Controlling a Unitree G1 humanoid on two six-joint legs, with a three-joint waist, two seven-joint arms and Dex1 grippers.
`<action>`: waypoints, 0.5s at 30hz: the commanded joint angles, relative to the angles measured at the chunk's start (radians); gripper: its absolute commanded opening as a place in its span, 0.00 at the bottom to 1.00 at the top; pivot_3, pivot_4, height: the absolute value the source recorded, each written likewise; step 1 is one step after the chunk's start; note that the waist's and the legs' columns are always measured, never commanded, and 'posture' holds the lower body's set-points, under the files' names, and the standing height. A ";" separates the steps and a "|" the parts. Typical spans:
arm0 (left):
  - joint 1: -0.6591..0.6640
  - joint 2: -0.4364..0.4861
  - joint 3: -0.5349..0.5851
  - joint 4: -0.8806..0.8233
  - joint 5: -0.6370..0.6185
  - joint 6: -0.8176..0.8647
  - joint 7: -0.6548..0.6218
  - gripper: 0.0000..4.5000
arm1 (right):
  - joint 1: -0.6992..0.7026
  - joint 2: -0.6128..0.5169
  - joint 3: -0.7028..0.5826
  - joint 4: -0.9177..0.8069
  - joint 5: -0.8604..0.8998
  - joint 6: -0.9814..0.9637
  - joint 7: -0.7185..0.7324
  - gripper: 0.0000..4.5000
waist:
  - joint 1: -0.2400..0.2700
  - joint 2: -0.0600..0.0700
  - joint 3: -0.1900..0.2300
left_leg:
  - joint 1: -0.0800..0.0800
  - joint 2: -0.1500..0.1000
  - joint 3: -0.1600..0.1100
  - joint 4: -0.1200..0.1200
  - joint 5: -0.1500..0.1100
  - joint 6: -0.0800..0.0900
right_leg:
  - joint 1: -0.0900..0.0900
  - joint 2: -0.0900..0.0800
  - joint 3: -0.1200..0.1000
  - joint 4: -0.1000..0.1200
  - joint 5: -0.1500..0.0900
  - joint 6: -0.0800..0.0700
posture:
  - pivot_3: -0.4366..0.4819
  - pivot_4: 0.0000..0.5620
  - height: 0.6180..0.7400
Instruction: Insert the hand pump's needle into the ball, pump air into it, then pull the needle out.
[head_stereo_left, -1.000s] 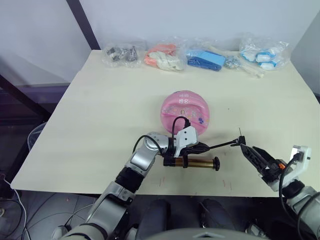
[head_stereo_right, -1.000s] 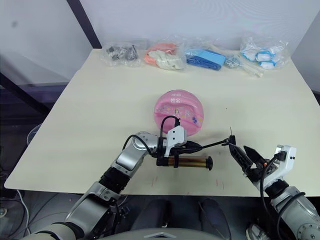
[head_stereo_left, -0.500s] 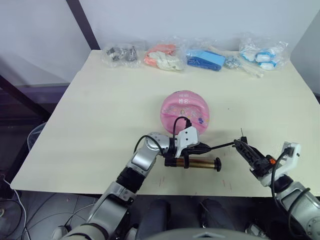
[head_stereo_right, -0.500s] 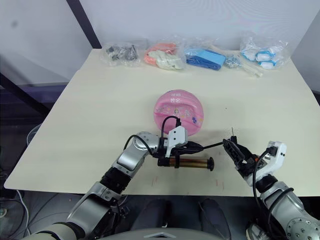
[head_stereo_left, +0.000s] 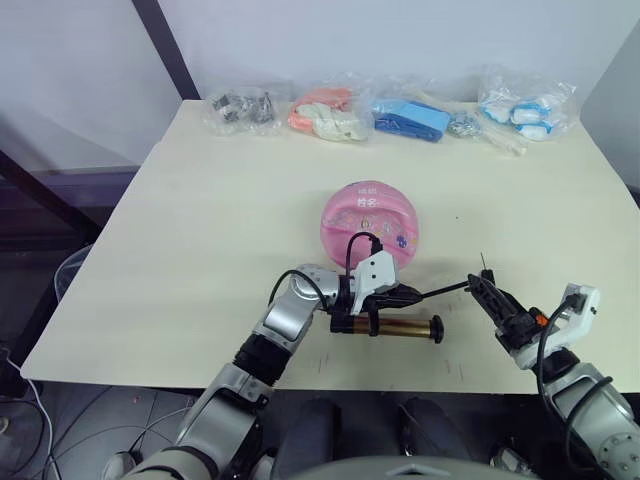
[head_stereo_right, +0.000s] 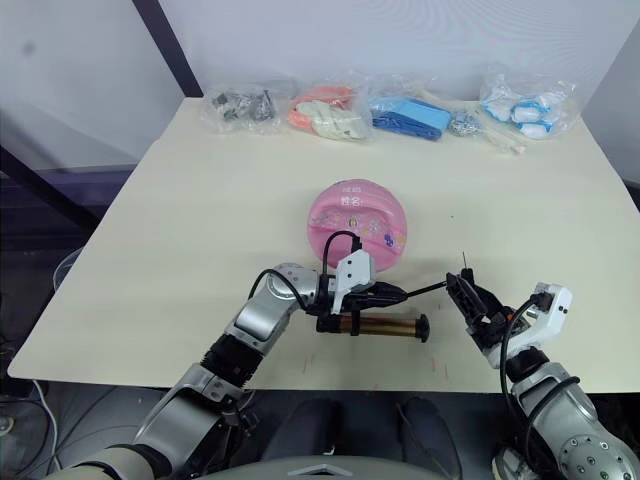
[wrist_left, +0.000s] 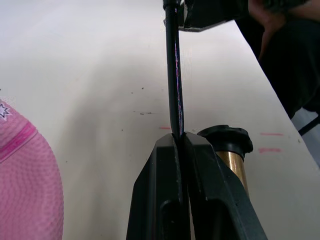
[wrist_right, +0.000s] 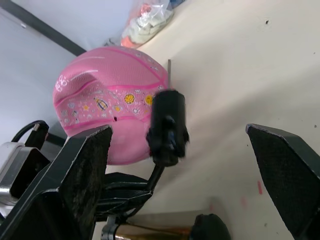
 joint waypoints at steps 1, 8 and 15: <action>-0.013 -0.007 0.009 -0.043 -0.023 0.002 0.003 0.02 | 0.003 0.008 -0.006 -0.026 -0.007 -0.028 0.004 1.00 | 0.000 0.000 0.000 | 0.000 0.000 0.000 0.000 0.000 0.000 | 0.000 0.000 0.000 0.000 0.000 0.000 | 0.48 0.27 1.00; 0.001 -0.006 0.004 -0.061 -0.037 0.017 0.001 0.02 | 0.002 0.009 -0.016 -0.020 -0.014 -0.040 0.011 1.00 | 0.000 0.000 0.000 | 0.000 0.000 0.000 0.000 0.000 0.000 | 0.000 0.000 0.000 0.000 0.000 0.000 | 0.48 0.27 1.00; 0.005 -0.002 0.000 -0.063 -0.035 0.013 -0.002 0.02 | 0.003 -0.002 -0.026 -0.018 -0.015 -0.048 0.021 1.00 | 0.000 0.000 0.000 | 0.000 0.000 0.000 0.000 0.000 0.000 | 0.000 0.000 0.000 0.000 0.000 0.000 | 0.48 0.27 1.00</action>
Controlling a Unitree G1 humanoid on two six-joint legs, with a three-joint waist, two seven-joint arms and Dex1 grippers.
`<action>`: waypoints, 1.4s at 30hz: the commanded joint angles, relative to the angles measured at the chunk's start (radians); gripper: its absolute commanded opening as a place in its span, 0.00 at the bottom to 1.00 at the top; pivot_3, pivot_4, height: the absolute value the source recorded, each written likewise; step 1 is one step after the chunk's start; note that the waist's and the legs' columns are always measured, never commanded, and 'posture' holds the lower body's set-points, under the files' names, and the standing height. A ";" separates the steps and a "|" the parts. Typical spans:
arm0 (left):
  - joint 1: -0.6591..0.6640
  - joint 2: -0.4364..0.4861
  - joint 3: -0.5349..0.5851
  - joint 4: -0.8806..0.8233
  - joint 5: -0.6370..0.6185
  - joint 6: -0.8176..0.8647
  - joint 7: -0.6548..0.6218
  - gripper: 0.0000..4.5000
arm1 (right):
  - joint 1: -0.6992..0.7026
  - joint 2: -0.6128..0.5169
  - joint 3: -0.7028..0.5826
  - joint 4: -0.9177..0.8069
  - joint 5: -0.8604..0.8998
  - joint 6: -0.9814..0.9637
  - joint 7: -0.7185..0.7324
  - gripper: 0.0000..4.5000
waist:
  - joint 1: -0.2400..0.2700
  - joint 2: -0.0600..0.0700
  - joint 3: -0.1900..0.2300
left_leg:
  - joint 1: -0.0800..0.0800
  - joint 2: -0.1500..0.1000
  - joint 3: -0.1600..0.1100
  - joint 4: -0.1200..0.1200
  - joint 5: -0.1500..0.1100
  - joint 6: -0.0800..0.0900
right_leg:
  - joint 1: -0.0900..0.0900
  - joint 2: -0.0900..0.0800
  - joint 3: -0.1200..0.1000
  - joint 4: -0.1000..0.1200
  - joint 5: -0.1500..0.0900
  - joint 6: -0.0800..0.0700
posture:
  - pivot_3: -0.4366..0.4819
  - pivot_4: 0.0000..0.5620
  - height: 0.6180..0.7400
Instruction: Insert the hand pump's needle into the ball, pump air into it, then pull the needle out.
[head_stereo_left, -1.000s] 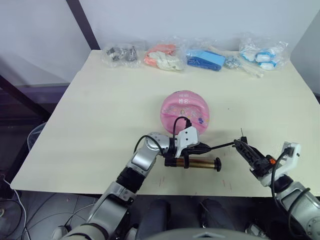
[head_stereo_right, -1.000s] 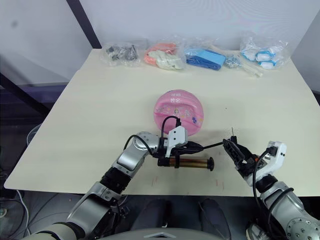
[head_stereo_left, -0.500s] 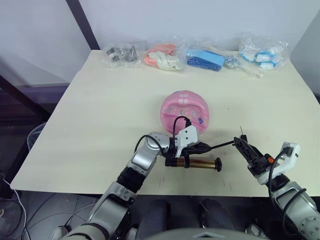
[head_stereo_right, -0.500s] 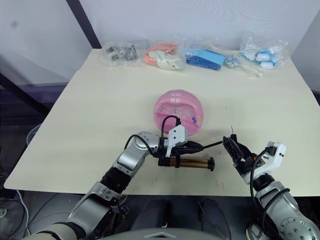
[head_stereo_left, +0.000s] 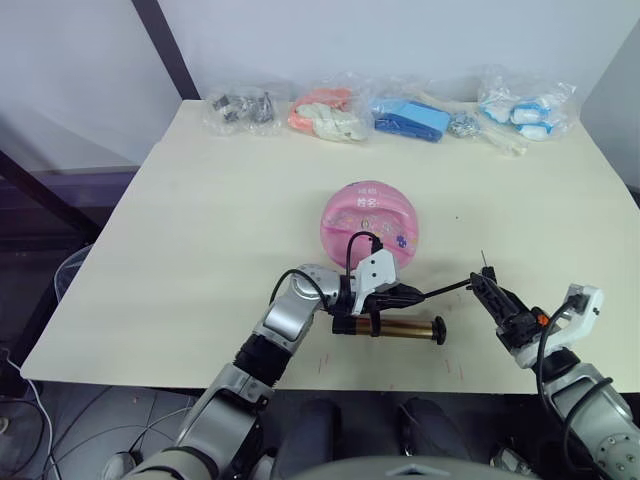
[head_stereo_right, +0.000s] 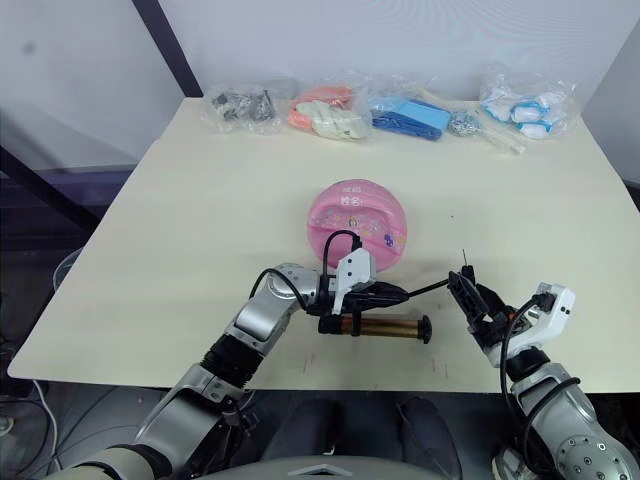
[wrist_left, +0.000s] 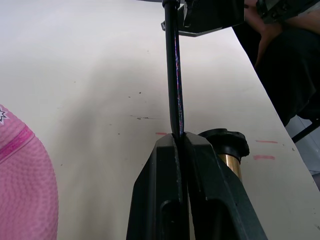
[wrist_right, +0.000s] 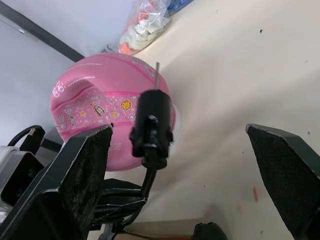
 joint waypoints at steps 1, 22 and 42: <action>0.002 -0.003 0.000 -0.045 -0.018 -0.011 -0.002 0.02 | 0.002 -0.011 -0.028 -0.021 0.006 -0.021 0.013 1.00 | 0.000 0.000 0.000 | 0.000 0.000 0.000 0.000 0.000 0.000 | 0.000 0.000 0.000 0.000 0.000 0.000 | 0.48 0.27 1.00; 0.003 0.015 -0.004 -0.025 -0.010 -0.049 -0.022 0.00 | -0.004 -0.031 -0.014 -0.014 -0.001 -0.008 0.023 0.07 | 0.000 0.000 0.000 | 0.000 0.000 0.000 0.000 0.000 0.000 | 0.000 0.000 0.000 0.000 0.000 0.000 | 0.48 0.27 1.00; 0.005 0.018 -0.008 -0.004 -0.005 -0.067 -0.029 0.00 | 0.017 -0.055 -0.007 -0.025 0.050 0.020 0.042 0.07 | 0.000 0.000 0.000 | 0.000 0.000 0.000 0.000 0.000 0.000 | 0.000 0.000 0.000 0.000 0.000 0.000 | 0.48 0.27 1.00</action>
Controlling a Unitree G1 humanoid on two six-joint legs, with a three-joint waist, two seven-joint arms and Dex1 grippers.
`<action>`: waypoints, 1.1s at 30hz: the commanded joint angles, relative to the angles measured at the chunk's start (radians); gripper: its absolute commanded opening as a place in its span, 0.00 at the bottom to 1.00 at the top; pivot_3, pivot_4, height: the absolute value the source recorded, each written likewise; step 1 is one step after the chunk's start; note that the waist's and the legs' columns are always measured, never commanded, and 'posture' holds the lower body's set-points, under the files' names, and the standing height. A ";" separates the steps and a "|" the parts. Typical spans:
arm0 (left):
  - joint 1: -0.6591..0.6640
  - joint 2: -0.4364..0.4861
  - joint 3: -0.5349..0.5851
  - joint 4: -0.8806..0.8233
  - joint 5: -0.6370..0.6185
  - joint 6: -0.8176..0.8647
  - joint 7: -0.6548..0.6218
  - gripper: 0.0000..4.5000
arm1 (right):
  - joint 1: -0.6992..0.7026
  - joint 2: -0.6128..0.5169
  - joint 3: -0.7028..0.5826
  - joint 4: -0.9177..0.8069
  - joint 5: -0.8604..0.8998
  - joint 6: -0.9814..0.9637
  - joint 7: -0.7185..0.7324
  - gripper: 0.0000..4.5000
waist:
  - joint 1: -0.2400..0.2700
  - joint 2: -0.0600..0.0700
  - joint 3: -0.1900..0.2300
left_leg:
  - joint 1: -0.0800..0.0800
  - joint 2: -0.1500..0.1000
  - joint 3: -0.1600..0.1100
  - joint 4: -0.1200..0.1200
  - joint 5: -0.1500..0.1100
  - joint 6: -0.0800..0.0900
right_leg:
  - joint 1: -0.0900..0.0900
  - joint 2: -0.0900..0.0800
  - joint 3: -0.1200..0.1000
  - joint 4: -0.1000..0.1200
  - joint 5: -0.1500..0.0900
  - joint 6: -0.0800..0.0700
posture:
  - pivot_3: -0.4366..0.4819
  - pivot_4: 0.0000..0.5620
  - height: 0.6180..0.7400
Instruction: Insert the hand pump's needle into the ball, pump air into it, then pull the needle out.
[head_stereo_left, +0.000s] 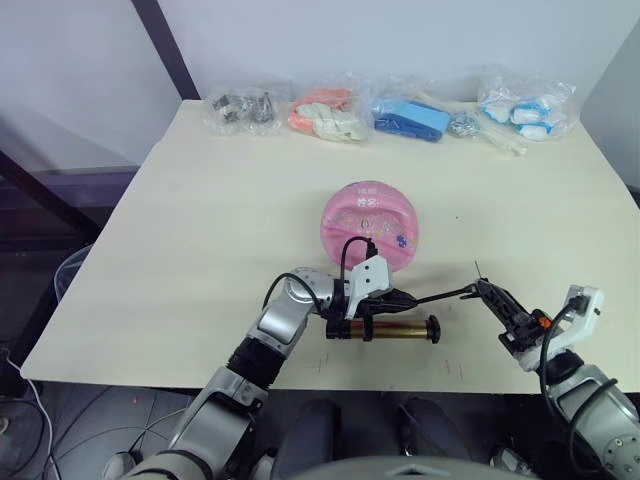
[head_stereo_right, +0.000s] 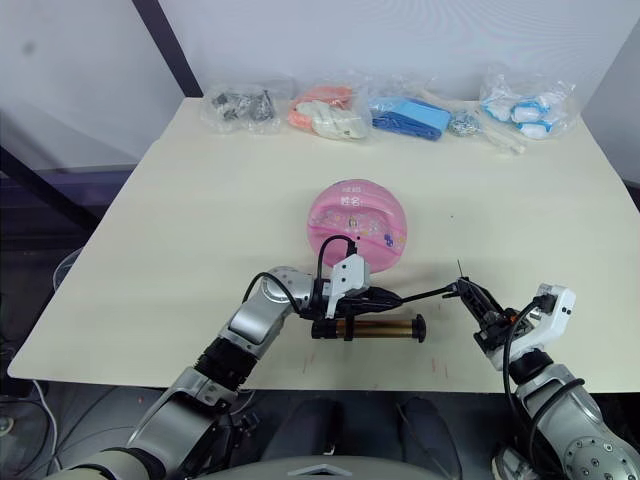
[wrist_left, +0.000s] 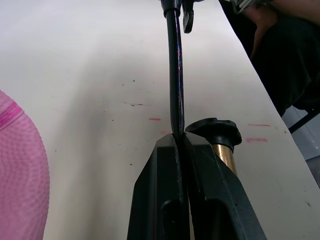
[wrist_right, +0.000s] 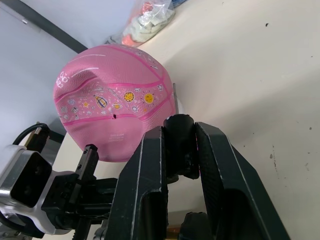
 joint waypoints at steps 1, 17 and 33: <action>-0.014 -0.011 -0.006 -0.015 -0.009 -0.027 -0.008 0.00 | 0.005 -0.011 -0.003 -0.028 0.023 0.002 0.019 0.07 | 0.000 0.000 0.000 | 0.000 0.000 0.000 0.000 0.000 0.000 | 0.000 0.000 0.000 0.000 0.000 0.000 | 0.48 0.27 1.00; -0.016 -0.012 -0.003 -0.010 -0.008 -0.034 -0.009 0.00 | 0.005 -0.014 0.001 -0.026 0.019 -0.003 0.020 0.07 | 0.000 0.000 0.000 | 0.000 0.000 0.000 0.000 0.000 0.000 | 0.000 0.000 0.000 0.000 0.000 0.000 | 0.48 0.27 1.00; -0.004 0.023 0.024 -0.069 -0.039 -0.008 -0.032 0.70 | 0.005 -0.048 -0.026 -0.028 0.013 -0.009 0.042 0.07 | 0.000 0.000 0.000 | 0.000 0.000 0.000 0.000 0.000 0.000 | 0.000 0.000 0.000 0.000 0.000 0.000 | 0.48 0.27 1.00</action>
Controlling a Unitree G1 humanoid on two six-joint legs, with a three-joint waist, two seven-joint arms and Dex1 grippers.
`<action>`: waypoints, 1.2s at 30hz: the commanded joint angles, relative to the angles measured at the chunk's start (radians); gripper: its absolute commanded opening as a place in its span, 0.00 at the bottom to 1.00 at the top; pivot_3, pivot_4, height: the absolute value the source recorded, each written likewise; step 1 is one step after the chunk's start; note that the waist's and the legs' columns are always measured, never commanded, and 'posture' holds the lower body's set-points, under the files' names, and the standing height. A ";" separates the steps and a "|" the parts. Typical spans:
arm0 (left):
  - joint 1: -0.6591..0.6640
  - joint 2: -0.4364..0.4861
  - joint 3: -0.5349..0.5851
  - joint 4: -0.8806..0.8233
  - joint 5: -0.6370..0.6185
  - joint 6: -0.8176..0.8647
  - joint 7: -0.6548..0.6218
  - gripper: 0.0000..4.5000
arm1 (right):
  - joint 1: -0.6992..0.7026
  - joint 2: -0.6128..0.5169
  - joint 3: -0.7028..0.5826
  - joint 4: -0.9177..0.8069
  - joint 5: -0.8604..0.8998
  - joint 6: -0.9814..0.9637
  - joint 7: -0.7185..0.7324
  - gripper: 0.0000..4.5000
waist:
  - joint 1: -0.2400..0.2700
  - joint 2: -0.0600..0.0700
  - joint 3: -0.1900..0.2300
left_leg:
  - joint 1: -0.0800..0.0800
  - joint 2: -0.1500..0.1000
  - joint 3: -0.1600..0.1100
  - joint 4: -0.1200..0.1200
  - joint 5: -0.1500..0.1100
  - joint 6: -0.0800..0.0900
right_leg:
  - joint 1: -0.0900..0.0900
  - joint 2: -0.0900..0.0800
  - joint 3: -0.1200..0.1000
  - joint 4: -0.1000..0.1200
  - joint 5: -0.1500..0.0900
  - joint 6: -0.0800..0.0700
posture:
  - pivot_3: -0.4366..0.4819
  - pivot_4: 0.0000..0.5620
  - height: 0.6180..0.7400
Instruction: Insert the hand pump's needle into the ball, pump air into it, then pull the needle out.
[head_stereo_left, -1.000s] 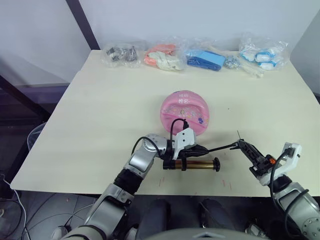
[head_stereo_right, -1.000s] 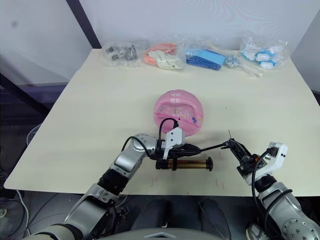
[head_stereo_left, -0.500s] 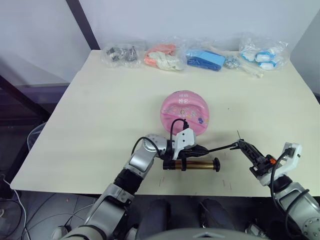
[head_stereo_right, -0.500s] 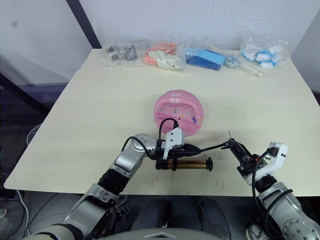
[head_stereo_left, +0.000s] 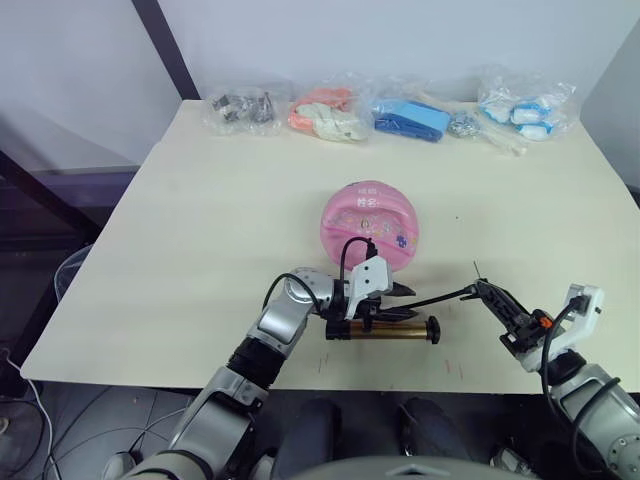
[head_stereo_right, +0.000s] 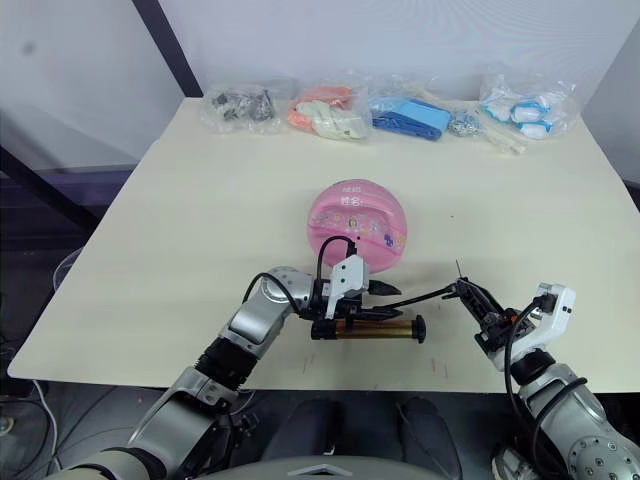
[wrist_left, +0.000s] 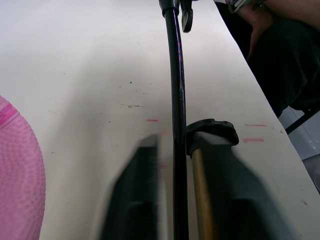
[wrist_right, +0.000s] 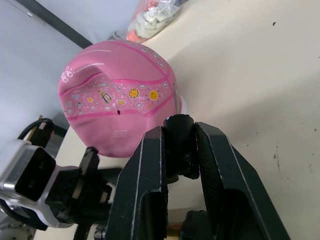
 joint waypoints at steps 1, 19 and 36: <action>0.002 0.023 0.024 -0.086 -0.039 0.017 -0.015 0.81 | 0.004 -0.016 -0.028 -0.028 0.015 -0.009 0.022 0.07 | 0.000 0.000 0.000 | 0.000 0.000 0.000 0.000 0.000 0.000 | 0.000 0.000 0.000 0.000 0.000 0.000 | 0.48 0.27 1.00; 0.002 0.258 0.234 -0.340 -0.228 0.165 -0.038 1.00 | -0.019 -0.249 0.036 -0.106 -0.447 -0.168 0.342 0.07 | 0.000 0.001 0.001 | 0.000 0.000 0.000 0.000 0.000 0.000 | 0.000 0.000 -0.001 0.000 0.000 0.000 | 0.48 0.27 1.00; -0.316 0.315 0.296 0.099 -0.166 0.034 -0.066 1.00 | -0.095 -0.207 0.125 -0.107 -0.658 -0.259 0.392 0.07 | 0.000 -0.004 0.004 | 0.000 -0.002 -0.001 0.000 0.000 0.000 | 0.000 0.001 -0.002 0.000 0.000 0.000 | 0.48 0.27 1.00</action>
